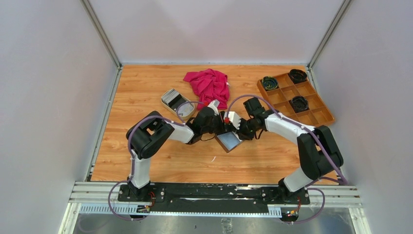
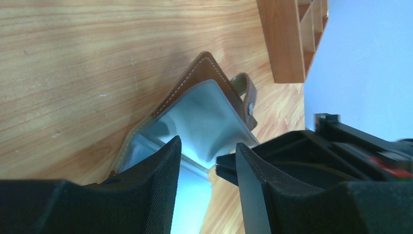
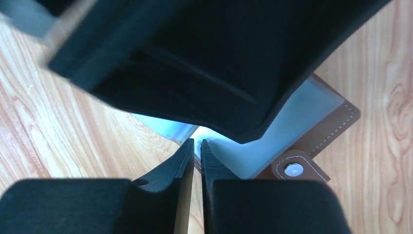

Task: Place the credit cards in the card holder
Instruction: Turn over the card slot in the card holder.

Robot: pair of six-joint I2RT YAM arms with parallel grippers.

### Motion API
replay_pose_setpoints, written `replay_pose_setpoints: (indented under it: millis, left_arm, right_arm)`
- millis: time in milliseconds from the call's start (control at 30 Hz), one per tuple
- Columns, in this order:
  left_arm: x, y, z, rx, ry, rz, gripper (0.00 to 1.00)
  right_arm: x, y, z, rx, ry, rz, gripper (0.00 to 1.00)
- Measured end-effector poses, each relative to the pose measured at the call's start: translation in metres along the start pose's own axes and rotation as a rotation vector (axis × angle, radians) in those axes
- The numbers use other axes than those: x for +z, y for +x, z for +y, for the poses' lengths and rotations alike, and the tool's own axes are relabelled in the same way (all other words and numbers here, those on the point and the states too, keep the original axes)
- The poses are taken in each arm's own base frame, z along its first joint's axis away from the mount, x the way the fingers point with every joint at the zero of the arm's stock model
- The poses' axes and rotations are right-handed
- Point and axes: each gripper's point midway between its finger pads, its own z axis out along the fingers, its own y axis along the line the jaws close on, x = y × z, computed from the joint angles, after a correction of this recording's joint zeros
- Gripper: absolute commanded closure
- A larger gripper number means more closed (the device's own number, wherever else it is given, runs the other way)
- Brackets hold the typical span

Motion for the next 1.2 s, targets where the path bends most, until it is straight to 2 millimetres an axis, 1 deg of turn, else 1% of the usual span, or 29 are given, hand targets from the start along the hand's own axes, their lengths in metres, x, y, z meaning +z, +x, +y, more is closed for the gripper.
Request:
replay_pose_setpoints:
  millis: [133,267,433,500,567,700,1033,1200]
  left_arm:
    - [-0.011,-0.007,-0.008,0.01,0.011,-0.025,0.51]
    - [-0.03,-0.008,-0.008,0.028,0.007,-0.042,0.52]
    - [-0.063,-0.002,-0.014,0.04,0.02,-0.057,0.51]
    - [-0.072,0.002,-0.012,0.039,0.02,-0.057,0.51]
    - [-0.078,0.009,-0.008,0.033,0.011,-0.05,0.5]
    - [-0.079,0.018,-0.001,0.02,-0.007,-0.032,0.5]
    - [-0.076,0.02,0.006,-0.003,-0.028,-0.028,0.49]
    - [-0.072,0.026,0.017,-0.014,-0.055,-0.01,0.48]
  right_arm:
    - [0.007,0.009,0.001,0.032,-0.012,0.035,0.87]
    - [0.01,0.009,0.001,0.047,-0.027,0.038,0.86]
    - [0.014,0.007,0.007,0.078,-0.076,0.038,0.86]
    - [0.016,0.006,0.009,0.089,-0.098,0.037,0.86]
    - [0.016,0.004,0.011,0.098,-0.116,0.033,0.86]
    - [0.017,0.003,0.017,0.115,-0.148,0.029,0.86]
    - [0.018,0.003,0.026,0.153,-0.197,0.027,0.86]
    - [0.018,0.002,0.028,0.158,-0.205,0.023,0.86]
